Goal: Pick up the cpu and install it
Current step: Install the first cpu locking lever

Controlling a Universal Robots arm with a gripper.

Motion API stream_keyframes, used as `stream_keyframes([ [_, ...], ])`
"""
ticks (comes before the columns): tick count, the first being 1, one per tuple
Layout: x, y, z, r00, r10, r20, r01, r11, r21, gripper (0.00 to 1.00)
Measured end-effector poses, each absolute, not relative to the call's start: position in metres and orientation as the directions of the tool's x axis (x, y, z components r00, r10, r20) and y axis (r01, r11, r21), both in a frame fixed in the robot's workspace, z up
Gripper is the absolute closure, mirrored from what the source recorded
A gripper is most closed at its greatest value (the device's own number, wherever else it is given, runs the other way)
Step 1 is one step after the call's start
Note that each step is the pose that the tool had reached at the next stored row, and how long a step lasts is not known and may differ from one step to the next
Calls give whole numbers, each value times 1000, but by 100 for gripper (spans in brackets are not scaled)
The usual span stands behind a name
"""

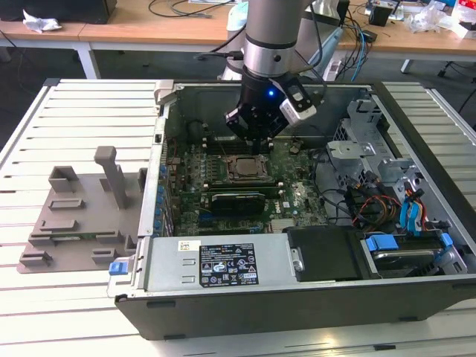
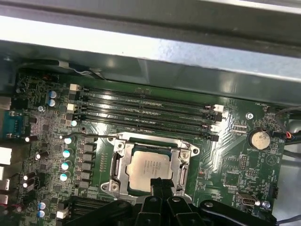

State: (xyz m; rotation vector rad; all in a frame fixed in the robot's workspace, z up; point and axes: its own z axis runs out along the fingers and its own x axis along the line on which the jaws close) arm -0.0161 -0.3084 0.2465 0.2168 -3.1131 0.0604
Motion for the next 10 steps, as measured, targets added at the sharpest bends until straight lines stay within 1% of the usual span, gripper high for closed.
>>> stream_keyframes([
  [10,-22,-308,247,-990,-138,23,-139,990,-37,89],
])
